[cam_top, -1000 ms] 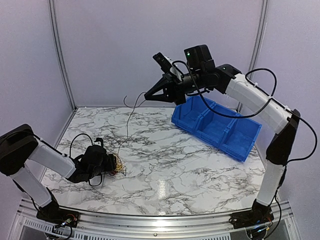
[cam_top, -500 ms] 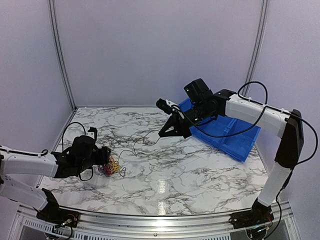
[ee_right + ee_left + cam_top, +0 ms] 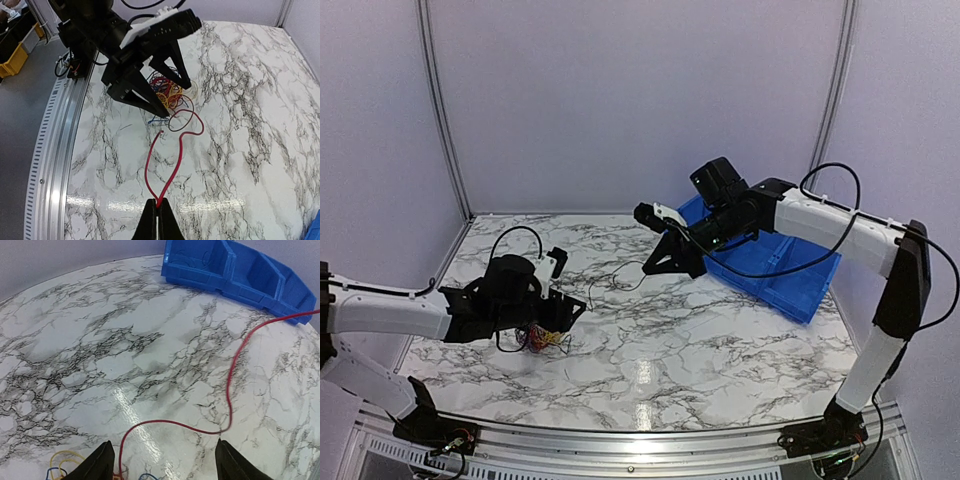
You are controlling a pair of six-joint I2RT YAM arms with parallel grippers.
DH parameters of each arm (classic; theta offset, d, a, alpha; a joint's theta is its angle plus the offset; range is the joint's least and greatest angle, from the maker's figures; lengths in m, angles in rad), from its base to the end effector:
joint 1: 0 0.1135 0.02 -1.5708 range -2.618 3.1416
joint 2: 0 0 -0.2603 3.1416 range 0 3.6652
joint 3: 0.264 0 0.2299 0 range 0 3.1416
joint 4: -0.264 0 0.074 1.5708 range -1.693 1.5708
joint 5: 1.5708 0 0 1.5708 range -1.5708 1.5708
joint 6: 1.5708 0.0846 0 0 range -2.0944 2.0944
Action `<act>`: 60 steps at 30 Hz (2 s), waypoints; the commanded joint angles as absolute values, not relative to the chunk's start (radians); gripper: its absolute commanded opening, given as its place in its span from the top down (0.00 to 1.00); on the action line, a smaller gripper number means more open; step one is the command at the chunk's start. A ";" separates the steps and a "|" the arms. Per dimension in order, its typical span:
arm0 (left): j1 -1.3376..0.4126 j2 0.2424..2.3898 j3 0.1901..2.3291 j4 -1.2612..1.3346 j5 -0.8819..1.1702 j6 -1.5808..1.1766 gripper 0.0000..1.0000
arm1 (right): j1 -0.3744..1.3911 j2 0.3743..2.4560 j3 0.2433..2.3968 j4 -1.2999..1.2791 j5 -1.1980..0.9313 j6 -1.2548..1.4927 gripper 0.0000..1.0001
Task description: Untangle the cables
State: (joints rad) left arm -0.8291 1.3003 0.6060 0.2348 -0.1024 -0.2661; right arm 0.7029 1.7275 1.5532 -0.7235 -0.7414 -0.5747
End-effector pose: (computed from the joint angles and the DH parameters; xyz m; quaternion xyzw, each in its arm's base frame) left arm 0.2098 -0.2162 0.1983 0.2098 0.8225 -0.2372 0.4724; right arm 0.2489 0.2858 0.2846 -0.6206 0.6350 0.3610 0.2852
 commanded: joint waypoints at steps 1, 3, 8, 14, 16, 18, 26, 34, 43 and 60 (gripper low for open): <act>-0.836 1.408 0.694 0.204 -0.337 -0.178 0.29 | 0.712 1.700 1.638 -0.770 -0.753 -0.591 1.00; -0.836 1.442 0.716 0.190 -0.370 -0.158 0.29 | 0.713 1.697 1.657 -0.784 -0.755 -0.593 1.00; -0.835 1.496 0.722 0.207 -0.356 -0.140 0.32 | 0.716 1.677 1.711 -0.819 -0.758 -0.598 1.00; -0.820 1.557 0.665 0.308 -0.340 -0.166 0.61 | 0.713 1.651 1.823 -0.854 -0.758 -0.612 1.00; -0.809 1.567 0.628 0.365 -0.334 -0.178 0.69 | 0.691 1.644 1.890 -0.864 -0.784 -0.605 1.00; -0.801 1.575 0.593 0.398 -0.325 -0.189 0.74 | 0.656 1.644 1.976 -0.866 -0.841 -0.583 1.00; -0.778 1.633 0.518 0.453 -0.342 -0.214 0.79 | 0.428 1.670 2.245 -0.749 -1.040 -0.378 1.00; -0.767 1.689 0.474 0.498 -0.352 -0.238 0.87 | 0.329 1.645 2.193 -0.639 -1.028 -0.310 1.00; -0.751 1.763 0.443 0.504 -0.352 -0.277 0.85 | -0.054 1.639 2.391 -0.364 -1.173 -0.007 1.00; -0.750 1.593 0.413 0.506 -0.414 -0.284 0.87 | 0.156 1.510 1.830 -0.603 -0.973 -0.436 1.00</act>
State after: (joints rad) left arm -0.7593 1.6608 0.4522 0.5991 -0.3687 -0.2729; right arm 0.0109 1.5684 1.9575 -0.3531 -1.1110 -0.1116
